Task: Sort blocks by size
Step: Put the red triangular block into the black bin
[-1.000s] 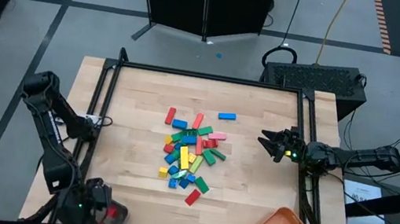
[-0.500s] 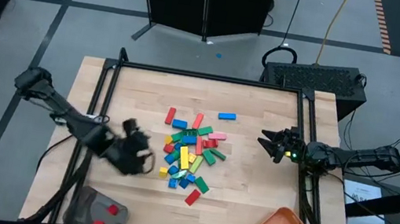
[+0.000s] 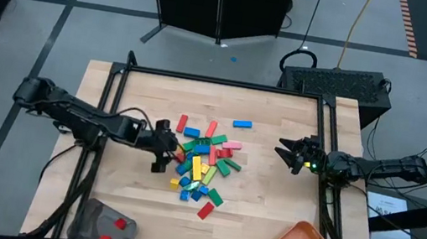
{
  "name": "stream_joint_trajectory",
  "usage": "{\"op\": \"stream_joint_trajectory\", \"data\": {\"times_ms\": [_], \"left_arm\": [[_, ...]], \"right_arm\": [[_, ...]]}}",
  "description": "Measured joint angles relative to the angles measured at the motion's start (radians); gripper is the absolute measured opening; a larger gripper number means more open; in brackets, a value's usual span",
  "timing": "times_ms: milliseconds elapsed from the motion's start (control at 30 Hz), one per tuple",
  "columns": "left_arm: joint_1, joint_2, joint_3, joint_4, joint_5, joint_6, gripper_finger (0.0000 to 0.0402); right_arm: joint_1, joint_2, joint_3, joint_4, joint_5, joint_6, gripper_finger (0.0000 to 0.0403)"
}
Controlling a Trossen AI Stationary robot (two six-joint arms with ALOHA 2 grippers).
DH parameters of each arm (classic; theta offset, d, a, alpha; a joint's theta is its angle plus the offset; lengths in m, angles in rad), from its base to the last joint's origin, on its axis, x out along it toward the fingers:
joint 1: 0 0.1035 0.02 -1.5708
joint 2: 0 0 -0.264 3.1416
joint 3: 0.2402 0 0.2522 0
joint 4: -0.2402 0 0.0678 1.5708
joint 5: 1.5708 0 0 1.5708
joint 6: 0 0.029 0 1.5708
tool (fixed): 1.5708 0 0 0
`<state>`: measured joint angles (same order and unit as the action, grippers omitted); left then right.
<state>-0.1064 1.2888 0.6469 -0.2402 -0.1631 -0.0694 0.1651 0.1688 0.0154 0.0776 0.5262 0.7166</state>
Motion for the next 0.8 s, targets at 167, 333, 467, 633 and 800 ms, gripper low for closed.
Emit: {"op": "stream_joint_trajectory", "data": {"times_ms": [167, 333, 467, 633, 800], "left_arm": [[0.023, 0.044, -0.015, 0.052, 0.034, 0.049, 0.0278], [0.025, 0.133, -0.015, 0.098, 0.083, 0.08, 0.0278], [0.037, 0.202, -0.015, 0.14, 0.082, 0.079, 0.0278], [0.055, 0.271, -0.011, 0.173, 0.085, 0.08, 0.0278], [0.064, 0.307, -0.01, 0.172, 0.116, 0.084, 0.0244]], "right_arm": [[0.0, 0.0, 0.0, 0.0, 0.0, 0.001, 0.0329], [0.0, 0.001, 0.0, 0.0, 0.0, 0.004, 0.0329], [0.0, 0.001, 0.0, 0.0, 0.001, 0.015, 0.0329], [0.0, 0.001, 0.0, 0.0, 0.001, 0.016, 0.0329], [0.0, 0.001, 0.0, 0.0, 0.001, 0.023, 0.0329]]}}
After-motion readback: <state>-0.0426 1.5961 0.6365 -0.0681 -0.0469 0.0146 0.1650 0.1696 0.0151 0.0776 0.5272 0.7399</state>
